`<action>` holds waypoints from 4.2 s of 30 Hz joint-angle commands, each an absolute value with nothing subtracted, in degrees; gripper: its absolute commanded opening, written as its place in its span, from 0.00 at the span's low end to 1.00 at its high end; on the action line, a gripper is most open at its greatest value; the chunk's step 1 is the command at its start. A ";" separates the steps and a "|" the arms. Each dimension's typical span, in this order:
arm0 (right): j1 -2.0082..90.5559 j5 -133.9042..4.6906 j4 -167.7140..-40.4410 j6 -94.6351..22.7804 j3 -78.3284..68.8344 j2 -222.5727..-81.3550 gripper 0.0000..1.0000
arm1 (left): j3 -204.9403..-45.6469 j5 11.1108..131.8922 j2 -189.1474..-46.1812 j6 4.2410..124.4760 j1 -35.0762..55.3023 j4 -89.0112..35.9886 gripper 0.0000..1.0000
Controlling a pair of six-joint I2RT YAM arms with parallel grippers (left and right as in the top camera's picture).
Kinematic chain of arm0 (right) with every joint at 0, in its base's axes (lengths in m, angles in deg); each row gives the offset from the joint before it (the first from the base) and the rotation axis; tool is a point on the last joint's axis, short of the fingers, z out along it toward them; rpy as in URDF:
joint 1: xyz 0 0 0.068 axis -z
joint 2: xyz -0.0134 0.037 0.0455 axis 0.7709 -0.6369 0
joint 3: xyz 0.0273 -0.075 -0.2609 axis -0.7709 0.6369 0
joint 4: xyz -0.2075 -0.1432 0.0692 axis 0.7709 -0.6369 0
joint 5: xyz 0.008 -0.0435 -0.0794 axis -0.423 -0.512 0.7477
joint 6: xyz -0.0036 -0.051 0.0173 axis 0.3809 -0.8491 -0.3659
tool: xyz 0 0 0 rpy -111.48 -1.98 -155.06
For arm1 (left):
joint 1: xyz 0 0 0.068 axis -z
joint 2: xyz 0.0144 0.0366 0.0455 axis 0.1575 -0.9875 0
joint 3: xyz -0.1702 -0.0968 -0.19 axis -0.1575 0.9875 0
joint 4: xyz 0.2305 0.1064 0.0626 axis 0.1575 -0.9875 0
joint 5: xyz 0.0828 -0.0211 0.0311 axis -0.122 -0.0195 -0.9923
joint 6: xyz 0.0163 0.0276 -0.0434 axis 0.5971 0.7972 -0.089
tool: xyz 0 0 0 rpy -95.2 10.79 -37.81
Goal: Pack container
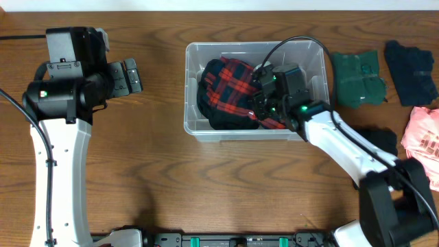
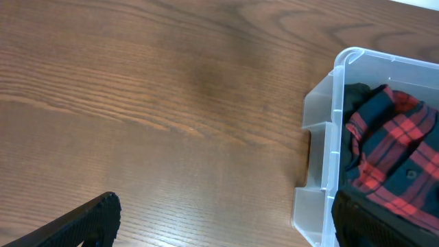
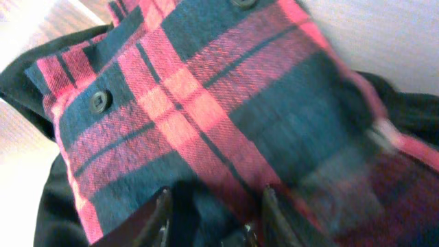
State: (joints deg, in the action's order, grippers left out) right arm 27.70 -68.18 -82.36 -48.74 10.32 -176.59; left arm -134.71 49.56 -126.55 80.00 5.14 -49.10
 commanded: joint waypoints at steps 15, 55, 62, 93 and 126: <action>59.08 -57.43 -99.83 -48.43 -0.45 -161.57 0.83 | -134.74 49.91 -127.07 79.69 4.94 -49.21 0.98; 73.40 -73.58 -83.98 -58.07 -0.52 -202.36 0.14 | -134.74 49.93 -127.14 79.67 4.97 -49.25 0.98; 73.29 -73.93 -84.37 -56.54 -0.52 -193.55 0.01 | -134.74 49.93 -127.14 79.67 4.94 -49.25 0.98; 43.83 -67.48 -90.41 -51.93 -0.50 -168.32 0.01 | -134.74 49.91 -127.16 79.69 4.94 -49.23 0.98; 41.49 -67.50 -92.00 -53.96 -0.52 -169.50 0.06 | -134.74 49.91 -127.16 79.69 4.94 -49.25 0.98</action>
